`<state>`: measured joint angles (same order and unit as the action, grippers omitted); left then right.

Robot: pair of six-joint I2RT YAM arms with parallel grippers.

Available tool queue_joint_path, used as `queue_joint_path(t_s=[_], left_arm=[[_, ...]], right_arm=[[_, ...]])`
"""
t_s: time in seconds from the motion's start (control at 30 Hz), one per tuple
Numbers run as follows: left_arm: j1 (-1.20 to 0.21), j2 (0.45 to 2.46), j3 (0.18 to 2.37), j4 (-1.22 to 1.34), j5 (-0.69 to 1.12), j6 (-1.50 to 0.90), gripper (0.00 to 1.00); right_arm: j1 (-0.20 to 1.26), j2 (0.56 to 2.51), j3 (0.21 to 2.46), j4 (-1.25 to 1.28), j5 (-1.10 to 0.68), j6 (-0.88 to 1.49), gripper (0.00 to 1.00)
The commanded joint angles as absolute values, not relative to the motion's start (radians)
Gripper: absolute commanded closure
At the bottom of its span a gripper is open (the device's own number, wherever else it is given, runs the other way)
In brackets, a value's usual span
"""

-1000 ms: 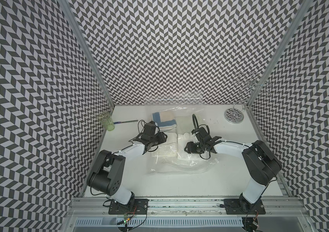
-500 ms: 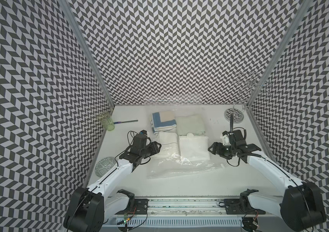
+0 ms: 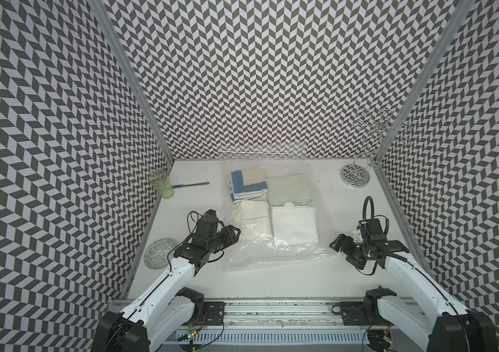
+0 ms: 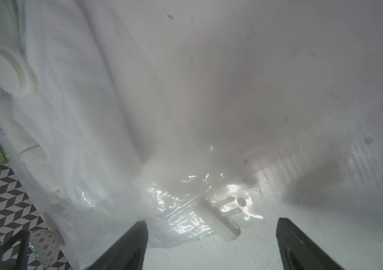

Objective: Place the folded towel into the vacuum bag
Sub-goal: Adjust the vacuum bag at the center of the board.

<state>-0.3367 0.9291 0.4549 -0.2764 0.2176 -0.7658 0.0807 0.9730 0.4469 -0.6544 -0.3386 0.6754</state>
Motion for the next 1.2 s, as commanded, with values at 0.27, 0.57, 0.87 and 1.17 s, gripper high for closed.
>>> queue_joint_path(t_s=[0.27, 0.57, 0.87, 1.17], left_arm=[[-0.309, 0.959, 0.393, -0.204, 0.27, -0.808, 0.43], [-0.29, 0.886, 0.328, -0.298, 0.263, -0.88, 0.35], [-0.446, 0.846, 0.396, -0.505, -0.024, -0.99, 0.37], [-0.464, 0.727, 0.268, -0.383, 0.058, -1.09, 0.39]], right_arm=[[0.047, 0.887, 0.356, -0.337, -0.463, 0.841, 0.46], [0.034, 0.785, 0.439, -0.313, -0.485, 0.89, 0.84], [0.029, 0.881, 0.419, -0.277, -0.56, 0.856, 0.86], [0.006, 0.92, 0.412, -0.212, -0.551, 0.858, 0.87]])
